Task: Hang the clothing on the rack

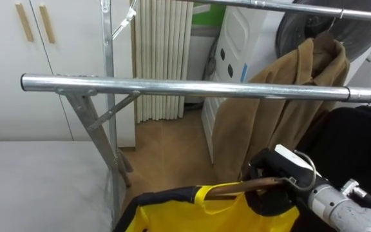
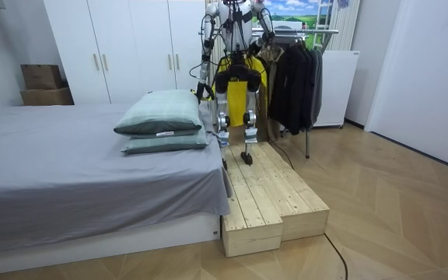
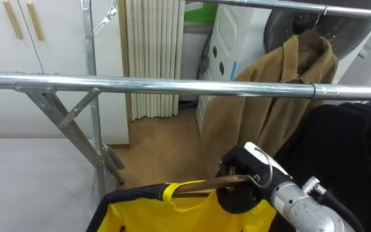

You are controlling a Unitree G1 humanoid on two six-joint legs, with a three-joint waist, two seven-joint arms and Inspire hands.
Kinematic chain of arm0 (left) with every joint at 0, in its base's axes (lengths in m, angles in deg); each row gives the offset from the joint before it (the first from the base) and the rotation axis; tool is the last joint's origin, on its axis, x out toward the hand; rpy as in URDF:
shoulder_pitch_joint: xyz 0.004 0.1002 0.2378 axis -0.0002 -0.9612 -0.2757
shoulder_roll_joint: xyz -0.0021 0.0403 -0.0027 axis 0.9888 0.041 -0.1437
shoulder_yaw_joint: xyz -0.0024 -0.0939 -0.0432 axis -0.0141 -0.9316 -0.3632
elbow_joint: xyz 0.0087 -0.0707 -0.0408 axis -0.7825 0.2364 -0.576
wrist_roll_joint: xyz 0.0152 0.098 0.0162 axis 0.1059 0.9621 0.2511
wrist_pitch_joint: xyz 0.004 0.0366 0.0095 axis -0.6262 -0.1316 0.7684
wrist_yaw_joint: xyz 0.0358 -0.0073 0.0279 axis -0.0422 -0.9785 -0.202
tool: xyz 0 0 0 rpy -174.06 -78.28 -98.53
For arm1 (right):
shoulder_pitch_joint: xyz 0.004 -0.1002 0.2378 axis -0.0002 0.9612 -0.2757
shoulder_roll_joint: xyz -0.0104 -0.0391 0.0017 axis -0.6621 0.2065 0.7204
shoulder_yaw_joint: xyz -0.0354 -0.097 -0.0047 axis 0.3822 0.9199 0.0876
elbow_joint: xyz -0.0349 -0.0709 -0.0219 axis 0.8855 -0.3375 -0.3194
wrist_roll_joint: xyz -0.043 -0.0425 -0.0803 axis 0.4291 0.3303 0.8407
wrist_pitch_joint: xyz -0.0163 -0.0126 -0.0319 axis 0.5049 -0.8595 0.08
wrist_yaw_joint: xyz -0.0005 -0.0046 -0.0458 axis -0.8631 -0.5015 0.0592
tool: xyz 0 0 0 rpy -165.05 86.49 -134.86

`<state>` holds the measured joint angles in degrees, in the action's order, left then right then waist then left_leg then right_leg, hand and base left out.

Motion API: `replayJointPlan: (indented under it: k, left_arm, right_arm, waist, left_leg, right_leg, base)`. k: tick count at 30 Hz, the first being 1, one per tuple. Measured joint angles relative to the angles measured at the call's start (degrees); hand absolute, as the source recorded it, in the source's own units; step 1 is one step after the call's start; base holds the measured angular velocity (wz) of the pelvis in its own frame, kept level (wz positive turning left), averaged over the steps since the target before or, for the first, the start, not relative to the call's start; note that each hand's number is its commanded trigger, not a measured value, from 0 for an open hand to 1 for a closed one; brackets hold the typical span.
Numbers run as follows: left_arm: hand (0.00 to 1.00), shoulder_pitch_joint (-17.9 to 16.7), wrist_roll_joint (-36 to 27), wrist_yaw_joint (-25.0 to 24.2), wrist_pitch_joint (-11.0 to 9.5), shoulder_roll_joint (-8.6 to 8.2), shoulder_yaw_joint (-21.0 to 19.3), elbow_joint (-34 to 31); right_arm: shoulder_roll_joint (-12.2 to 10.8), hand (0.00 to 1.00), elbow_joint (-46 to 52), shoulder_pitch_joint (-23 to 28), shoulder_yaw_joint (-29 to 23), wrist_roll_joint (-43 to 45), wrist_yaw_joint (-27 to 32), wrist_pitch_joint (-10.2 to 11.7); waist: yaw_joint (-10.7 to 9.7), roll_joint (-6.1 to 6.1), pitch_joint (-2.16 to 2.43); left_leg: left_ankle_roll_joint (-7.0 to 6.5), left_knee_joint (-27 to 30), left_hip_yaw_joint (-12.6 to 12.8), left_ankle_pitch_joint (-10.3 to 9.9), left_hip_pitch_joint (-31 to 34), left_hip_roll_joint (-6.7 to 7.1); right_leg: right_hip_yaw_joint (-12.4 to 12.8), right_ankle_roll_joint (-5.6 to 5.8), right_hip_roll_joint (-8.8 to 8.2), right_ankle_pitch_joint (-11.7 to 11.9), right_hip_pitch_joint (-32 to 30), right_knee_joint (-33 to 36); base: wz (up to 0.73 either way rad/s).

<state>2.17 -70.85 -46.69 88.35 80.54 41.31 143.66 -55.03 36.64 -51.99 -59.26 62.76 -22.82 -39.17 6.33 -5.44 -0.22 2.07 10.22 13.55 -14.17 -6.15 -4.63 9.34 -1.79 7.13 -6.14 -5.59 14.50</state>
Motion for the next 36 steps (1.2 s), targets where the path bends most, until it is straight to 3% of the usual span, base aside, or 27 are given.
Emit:
replayJointPlan:
  k: [7,16,26,36]
  left_arm:
    - [0.0,-0.1,0.3,0.1,-0.8,0.0,0.0,-0.3]
    - [0.0,0.0,5.1,0.1,-1.0,-0.07,0.0,-0.3]
    - [0.0,-0.2,8.4,-0.3,-0.5,-0.2,-1.9,-0.3]
    - [0.0,-0.3,8.9,-0.7,-0.5,-0.22,-2.7,-0.9]
  right_arm:
    - [-0.2,1.0,-1.4,-2.8,0.0,-2.3,-0.4,0.0]
    - [-0.1,1.0,-6.3,-4.8,0.0,-2.4,-1.0,0.0]
    - [-0.1,1.0,-11.1,-7.8,0.0,-2.1,-0.9,0.0]
    - [-0.1,1.0,-12.5,-12.0,0.0,-2.1,0.3,0.0]
  waist:
    - [0.6,0.01,-0.18]
    - [1.9,-0.28,-0.24]
    - [2.5,-1.0,-0.18]
    - [2.5,-1.23,-0.05]
  left_leg:
    - [0.0,-0.5,-1.5,0.0,-0.5,0.03]
    - [0.05,-0.6,-3.0,0.0,-0.7,-0.13]
    - [0.05,-0.7,-3.1,0.0,-0.7,-0.61]
    - [0.45,-0.7,-4.5,0.3,-0.6,-0.57]
  right_leg:
    - [-1.1,0.0,-0.26,0.0,0.9,-1.0]
    - [-3.0,-0.1,-0.6,0.1,2.6,-2.9]
    - [-7.6,-0.24,-1.02,0.1,2.7,-2.9]
    - [-8.2,-0.26,-1.13,0.1,2.6,-2.8]
  base:
    - [0.1]
    - [0.11]
    - [-0.03]
    - [0.01]
